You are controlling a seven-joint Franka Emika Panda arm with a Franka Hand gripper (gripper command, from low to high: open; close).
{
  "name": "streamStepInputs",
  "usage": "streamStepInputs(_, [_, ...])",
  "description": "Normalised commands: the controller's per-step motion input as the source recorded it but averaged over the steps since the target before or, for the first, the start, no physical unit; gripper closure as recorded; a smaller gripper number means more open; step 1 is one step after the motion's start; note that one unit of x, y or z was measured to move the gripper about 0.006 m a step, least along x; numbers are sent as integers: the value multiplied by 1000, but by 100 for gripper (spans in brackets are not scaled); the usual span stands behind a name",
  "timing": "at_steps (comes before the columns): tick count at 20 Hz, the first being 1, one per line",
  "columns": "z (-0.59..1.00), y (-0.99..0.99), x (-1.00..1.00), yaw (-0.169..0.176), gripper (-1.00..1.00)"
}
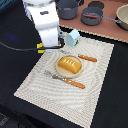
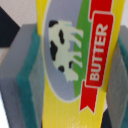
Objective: Interact with the objects in diverse but meaningful ways.
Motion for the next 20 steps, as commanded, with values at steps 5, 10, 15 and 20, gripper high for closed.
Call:
streamStepInputs(5, [282, -680, 483, -50, 100])
streamStepInputs(10, [113, -590, 461, -90, 100])
streamStepInputs(15, [43, -577, 451, -96, 100])
streamStepInputs(20, [0, -570, 419, -102, 100])
